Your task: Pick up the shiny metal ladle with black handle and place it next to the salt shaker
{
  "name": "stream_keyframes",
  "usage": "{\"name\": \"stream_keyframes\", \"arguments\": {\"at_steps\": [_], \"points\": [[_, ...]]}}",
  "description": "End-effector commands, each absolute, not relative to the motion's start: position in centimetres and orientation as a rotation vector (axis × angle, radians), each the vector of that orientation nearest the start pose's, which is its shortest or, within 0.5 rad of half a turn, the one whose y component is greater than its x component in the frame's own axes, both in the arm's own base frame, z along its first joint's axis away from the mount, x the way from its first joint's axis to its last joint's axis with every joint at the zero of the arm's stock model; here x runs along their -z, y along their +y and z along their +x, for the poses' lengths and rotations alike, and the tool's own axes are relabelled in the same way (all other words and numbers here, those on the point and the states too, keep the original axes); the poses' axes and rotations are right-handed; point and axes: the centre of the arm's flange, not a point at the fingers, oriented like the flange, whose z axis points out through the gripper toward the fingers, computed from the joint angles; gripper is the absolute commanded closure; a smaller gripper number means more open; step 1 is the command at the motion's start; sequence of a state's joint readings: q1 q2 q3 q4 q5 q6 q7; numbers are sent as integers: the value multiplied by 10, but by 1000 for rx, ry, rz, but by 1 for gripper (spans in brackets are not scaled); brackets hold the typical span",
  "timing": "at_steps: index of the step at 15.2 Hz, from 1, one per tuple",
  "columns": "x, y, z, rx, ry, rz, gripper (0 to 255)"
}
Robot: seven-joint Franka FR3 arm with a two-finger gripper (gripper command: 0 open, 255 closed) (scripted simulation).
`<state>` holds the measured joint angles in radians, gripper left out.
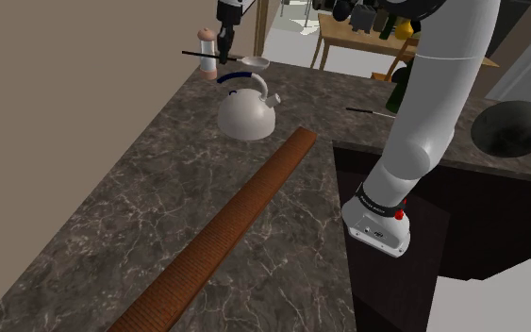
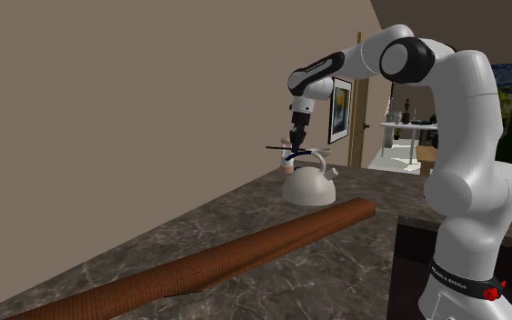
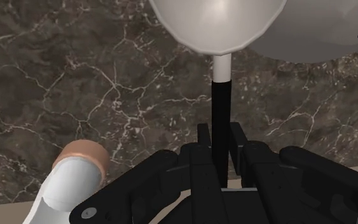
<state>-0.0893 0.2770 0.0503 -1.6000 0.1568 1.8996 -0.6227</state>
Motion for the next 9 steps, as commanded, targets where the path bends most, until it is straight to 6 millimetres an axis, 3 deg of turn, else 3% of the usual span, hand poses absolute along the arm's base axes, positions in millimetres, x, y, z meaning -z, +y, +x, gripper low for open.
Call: {"name": "stream_keyframes", "arguments": {"at_steps": [1, 9], "points": [[-463, -16, 648, 112, -787, -2888, 255], [-421, -16, 648, 112, -787, -2888, 255]]}}
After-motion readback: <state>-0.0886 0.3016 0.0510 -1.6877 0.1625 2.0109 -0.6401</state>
